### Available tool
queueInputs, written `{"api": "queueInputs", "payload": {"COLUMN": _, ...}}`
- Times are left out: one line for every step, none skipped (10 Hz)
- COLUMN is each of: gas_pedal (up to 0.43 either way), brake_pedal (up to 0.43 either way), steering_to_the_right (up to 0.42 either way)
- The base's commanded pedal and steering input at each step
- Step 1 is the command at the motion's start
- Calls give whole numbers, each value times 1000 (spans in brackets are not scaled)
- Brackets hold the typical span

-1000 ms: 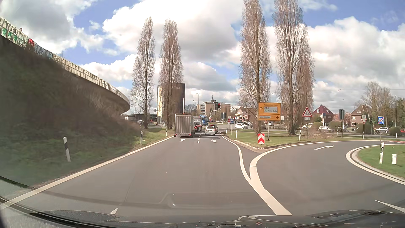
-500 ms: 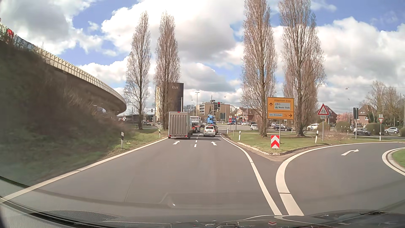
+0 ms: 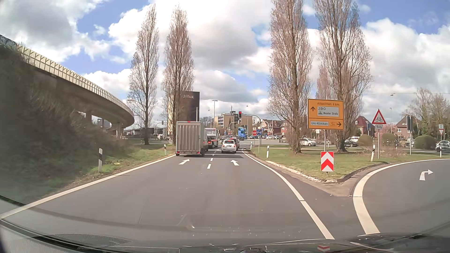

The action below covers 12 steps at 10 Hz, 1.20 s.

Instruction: Follow the waypoints while adhering to traffic rules and regulations

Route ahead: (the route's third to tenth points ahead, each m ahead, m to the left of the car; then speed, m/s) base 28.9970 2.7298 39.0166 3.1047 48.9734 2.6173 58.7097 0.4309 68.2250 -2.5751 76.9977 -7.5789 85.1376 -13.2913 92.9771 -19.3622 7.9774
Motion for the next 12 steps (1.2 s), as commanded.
{"api": "queueInputs", "payload": {"gas_pedal": 0, "brake_pedal": 0, "steering_to_the_right": 17}}
{"api": "queueInputs", "payload": {"gas_pedal": 0, "brake_pedal": 0, "steering_to_the_right": 17}}
{"api": "queueInputs", "payload": {"gas_pedal": 0, "brake_pedal": 0, "steering_to_the_right": 17}}
{"api": "queueInputs", "payload": {"gas_pedal": 0, "brake_pedal": 0, "steering_to_the_right": 17}}
{"api": "queueInputs", "payload": {"gas_pedal": 0, "brake_pedal": 0, "steering_to_the_right": 17}}
{"api": "queueInputs", "payload": {"gas_pedal": 0, "brake_pedal": 0, "steering_to_the_right": 17}}
{"api": "queueInputs", "payload": {"gas_pedal": 0, "brake_pedal": 0, "steering_to_the_right": 17}}
{"api": "queueInputs", "payload": {"gas_pedal": 0, "brake_pedal": 0, "steering_to_the_right": 17}}
{"api": "queueInputs", "payload": {"gas_pedal": 0, "brake_pedal": 0, "steering_to_the_right": 17}}
{"api": "queueInputs", "payload": {"gas_pedal": 0, "brake_pedal": 0, "steering_to_the_right": 17}}
{"api": "queueInputs", "payload": {"gas_pedal": 0, "brake_pedal": 0, "steering_to_the_right": 15}}
{"api": "queueInputs", "payload": {"gas_pedal": 0, "brake_pedal": 0, "steering_to_the_right": 10}}
